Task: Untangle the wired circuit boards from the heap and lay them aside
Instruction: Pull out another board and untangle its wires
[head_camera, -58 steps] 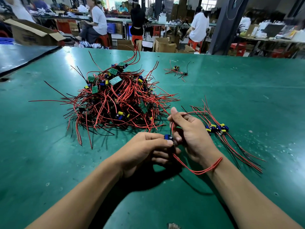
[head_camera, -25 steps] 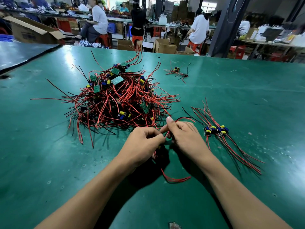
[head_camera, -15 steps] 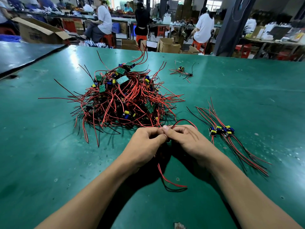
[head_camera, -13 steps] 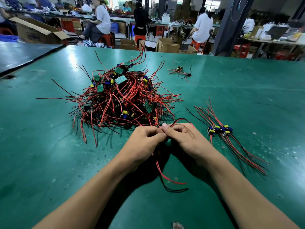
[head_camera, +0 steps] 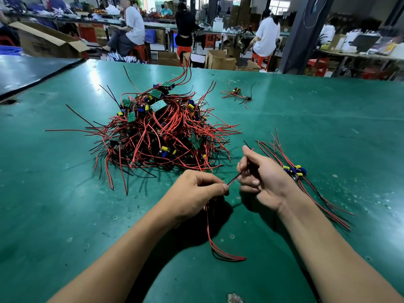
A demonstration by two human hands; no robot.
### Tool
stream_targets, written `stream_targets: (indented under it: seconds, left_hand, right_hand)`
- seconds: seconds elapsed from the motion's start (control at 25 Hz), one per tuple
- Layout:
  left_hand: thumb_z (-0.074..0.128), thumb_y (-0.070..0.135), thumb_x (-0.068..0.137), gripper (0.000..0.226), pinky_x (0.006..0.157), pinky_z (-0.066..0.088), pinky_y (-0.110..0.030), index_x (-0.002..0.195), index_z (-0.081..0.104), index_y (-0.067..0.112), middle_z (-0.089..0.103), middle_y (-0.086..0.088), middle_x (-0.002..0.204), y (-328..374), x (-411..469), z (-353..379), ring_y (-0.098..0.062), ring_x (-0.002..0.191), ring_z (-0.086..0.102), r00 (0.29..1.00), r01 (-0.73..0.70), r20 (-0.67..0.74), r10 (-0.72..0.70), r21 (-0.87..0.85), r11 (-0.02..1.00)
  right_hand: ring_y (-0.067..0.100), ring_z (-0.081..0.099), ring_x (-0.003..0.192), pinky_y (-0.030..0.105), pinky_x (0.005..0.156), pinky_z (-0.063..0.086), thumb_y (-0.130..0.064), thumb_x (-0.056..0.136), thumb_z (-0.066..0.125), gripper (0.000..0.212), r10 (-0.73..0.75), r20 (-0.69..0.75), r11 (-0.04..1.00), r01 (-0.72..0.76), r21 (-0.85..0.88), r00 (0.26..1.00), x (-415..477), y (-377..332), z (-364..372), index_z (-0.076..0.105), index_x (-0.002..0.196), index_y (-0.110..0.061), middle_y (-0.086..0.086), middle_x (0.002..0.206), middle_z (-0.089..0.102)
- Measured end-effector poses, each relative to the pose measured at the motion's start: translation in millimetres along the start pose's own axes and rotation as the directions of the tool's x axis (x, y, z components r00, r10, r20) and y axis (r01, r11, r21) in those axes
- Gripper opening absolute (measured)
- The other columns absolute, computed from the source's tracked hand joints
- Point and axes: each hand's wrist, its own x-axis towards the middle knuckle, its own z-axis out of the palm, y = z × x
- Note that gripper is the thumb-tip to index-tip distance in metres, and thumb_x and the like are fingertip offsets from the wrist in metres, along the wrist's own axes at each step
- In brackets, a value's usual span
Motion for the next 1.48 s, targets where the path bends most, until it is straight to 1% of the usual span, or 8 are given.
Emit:
stream_targets:
  seconds: [0.12,0.32,0.44,0.88,1.04,1.2,1.36,1.48]
  left_hand:
    - [0.070,0.016,0.087,0.014,0.063,0.038,-0.033,0.075,0.076,0.011,0.062,-0.005,0.063,-0.5,-1.2,-0.2,-0.018,0.059,0.050,1.000,0.021,-0.007,-0.021,-0.004,1.000]
    - [0.065,0.016,0.092,0.018,0.051,0.044,-0.027,0.083,0.073,0.004,0.064,-0.014,0.066,0.0,-1.8,3.3,-0.020,0.048,0.055,0.992,0.055,-0.101,-0.076,-0.203,0.978]
    - [0.066,0.013,0.091,0.018,0.047,0.046,-0.024,0.082,0.071,-0.001,0.063,-0.019,0.070,2.0,-3.0,0.7,-0.024,0.053,0.056,0.986,0.100,-0.091,-0.138,-0.335,0.937]
    - [0.066,0.009,0.089,0.018,0.045,0.043,-0.020,0.073,0.072,0.004,0.063,-0.008,0.059,7.0,-3.3,-0.5,-0.012,0.046,0.053,0.994,0.096,0.072,-0.079,-0.268,0.959]
    - [0.067,0.011,0.088,0.019,0.045,0.044,-0.019,0.070,0.074,0.008,0.064,-0.008,0.059,6.1,-3.2,-5.1,-0.013,0.047,0.053,0.988,0.119,0.120,-0.093,-0.227,0.967]
    - [0.069,0.013,0.088,0.016,0.049,0.048,-0.021,0.074,0.075,0.007,0.066,-0.007,0.062,3.6,-3.0,-6.4,-0.014,0.051,0.055,0.983,0.102,0.166,-0.077,-0.144,0.984]
    - [0.070,0.016,0.087,0.016,0.051,0.049,-0.023,0.076,0.075,0.006,0.068,-0.007,0.063,3.1,-3.3,-6.7,-0.019,0.055,0.056,0.980,0.110,0.175,-0.091,-0.102,0.989]
    - [0.070,0.015,0.087,0.016,0.051,0.049,-0.023,0.075,0.075,0.005,0.067,-0.009,0.063,5.0,-4.5,-7.4,-0.021,0.058,0.056,0.983,0.118,0.159,-0.096,-0.134,0.984]
  right_hand:
    - [0.003,0.025,0.032,0.015,0.028,0.018,-0.040,0.097,0.056,0.049,0.040,0.028,0.999,-0.040,-0.013,0.999,-1.4,-0.8,-3.3,0.063,0.058,-0.011,-0.002,0.059,0.040]
    - [0.003,0.034,0.047,0.015,0.039,0.032,-0.041,0.085,0.065,0.040,-0.071,0.225,0.984,0.105,-0.145,0.972,-0.6,19.1,8.6,0.078,0.101,-0.007,-0.004,0.069,0.051]
    - [0.004,0.032,0.048,0.015,0.040,0.032,-0.036,0.086,0.067,0.035,-0.090,0.278,0.964,0.154,-0.217,0.956,0.9,27.0,11.8,0.078,0.103,-0.008,-0.002,0.067,0.047]
    - [0.004,0.023,0.037,0.016,0.033,0.020,-0.041,0.082,0.071,0.033,-0.372,-0.150,0.927,0.358,-0.111,0.916,9.6,10.1,-1.1,0.076,0.070,-0.011,-0.007,0.055,0.036]
    - [0.003,0.024,0.034,0.016,0.032,0.019,-0.036,0.095,0.064,0.036,-0.254,-0.200,0.958,0.274,0.080,0.946,7.8,5.3,3.1,0.068,0.073,-0.008,-0.006,0.056,0.042]
    - [0.004,0.022,0.028,0.016,0.028,0.016,-0.032,0.102,0.053,0.049,-0.007,-0.045,0.949,0.021,0.314,0.999,1.4,-5.6,-1.5,0.048,0.057,-0.014,-0.004,0.052,0.037]
    - [0.005,0.020,0.027,0.015,0.027,0.013,-0.027,0.099,0.052,0.054,0.077,0.038,0.937,-0.085,0.338,0.996,-1.5,-5.8,-4.6,0.045,0.047,-0.014,-0.004,0.053,0.030]
    - [0.003,0.023,0.029,0.013,0.027,0.017,-0.045,0.094,0.060,0.052,0.057,-0.020,0.957,-0.049,0.287,0.998,-2.2,-2.8,0.0,0.059,0.054,-0.012,-0.004,0.056,0.039]
